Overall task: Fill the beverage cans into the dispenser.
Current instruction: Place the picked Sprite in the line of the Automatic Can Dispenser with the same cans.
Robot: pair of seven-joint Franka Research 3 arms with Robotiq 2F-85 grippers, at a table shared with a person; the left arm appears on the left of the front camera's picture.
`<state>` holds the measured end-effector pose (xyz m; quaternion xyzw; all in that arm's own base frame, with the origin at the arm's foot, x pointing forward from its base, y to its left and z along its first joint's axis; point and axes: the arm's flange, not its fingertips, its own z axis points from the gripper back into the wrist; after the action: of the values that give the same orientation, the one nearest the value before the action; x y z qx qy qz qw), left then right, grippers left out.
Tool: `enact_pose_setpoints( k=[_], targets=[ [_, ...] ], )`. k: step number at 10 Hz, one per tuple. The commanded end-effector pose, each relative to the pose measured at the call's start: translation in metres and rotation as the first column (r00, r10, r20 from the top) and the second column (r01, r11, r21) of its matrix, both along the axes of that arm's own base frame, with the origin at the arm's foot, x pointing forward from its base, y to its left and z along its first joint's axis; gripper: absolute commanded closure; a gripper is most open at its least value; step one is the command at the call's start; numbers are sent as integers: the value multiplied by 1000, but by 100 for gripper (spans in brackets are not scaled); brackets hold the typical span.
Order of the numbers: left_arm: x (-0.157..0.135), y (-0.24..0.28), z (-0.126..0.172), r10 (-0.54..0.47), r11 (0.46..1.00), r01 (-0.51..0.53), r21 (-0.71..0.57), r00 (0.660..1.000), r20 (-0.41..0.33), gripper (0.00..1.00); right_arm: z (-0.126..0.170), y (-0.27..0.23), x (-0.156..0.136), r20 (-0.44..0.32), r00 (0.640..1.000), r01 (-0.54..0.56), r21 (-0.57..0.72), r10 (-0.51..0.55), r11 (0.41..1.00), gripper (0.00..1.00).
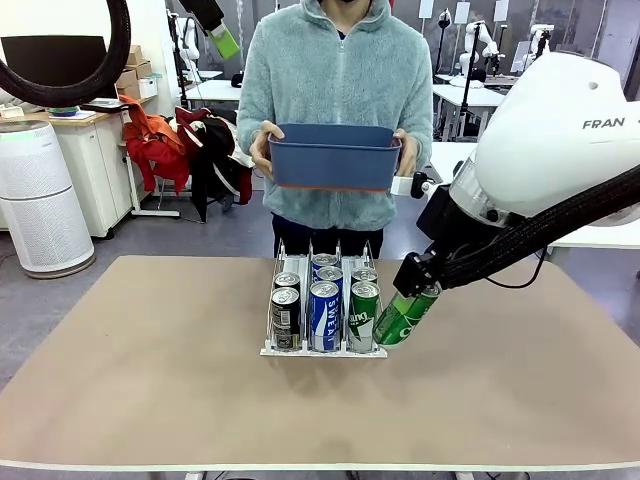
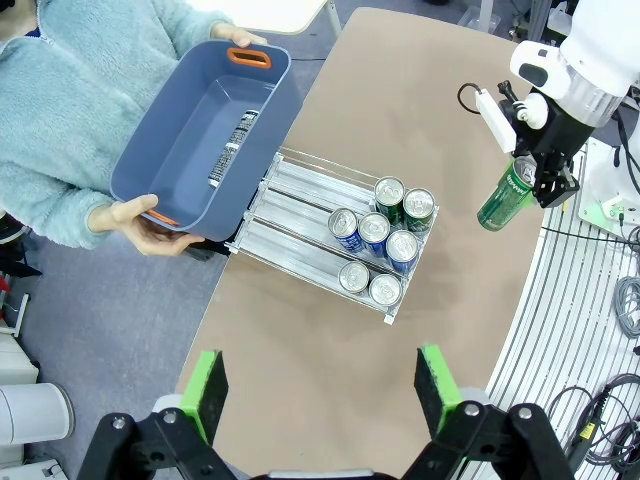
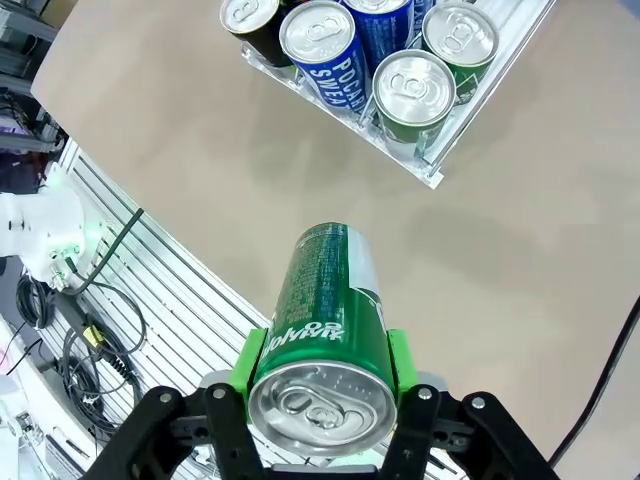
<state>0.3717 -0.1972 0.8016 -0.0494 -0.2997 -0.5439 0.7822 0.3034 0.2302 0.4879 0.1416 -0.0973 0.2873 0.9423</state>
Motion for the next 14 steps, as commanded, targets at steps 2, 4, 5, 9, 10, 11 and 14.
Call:
enact_pose_setpoints(
  k=[2,4,5,9,10,11,14],
  targets=[
    [0,3,-2,0,1000,0,13,1000,-4,0,-12,3,34,-1,1000,23,18,-23,1000,42],
    [0,3,-2,0,1000,0,13,1000,-4,0,-15,4,49,-32,999,36,10,-36,999,42],
    [0,3,-2,0,1000,0,13,1000,-4,0,-16,2,62,-37,999,40,-3,-40,999,42],
    [0,3,-2,0,1000,0,13,1000,-4,0,-26,10,84,-64,997,39,3,-39,999,42],
    [0,3,-2,0,1000,0,13,1000,-4,0,-34,18,91,-45,997,60,5,-60,998,42],
    [0,3,-2,0,1000,0,13,1000,-4,0,-35,19,97,-41,997,61,6,-60,998,42],
    [0,3,-2,0,1000,0,13,1000,-4,0,-38,28,114,-19,997,74,3,-74,997,42]
  ],
)
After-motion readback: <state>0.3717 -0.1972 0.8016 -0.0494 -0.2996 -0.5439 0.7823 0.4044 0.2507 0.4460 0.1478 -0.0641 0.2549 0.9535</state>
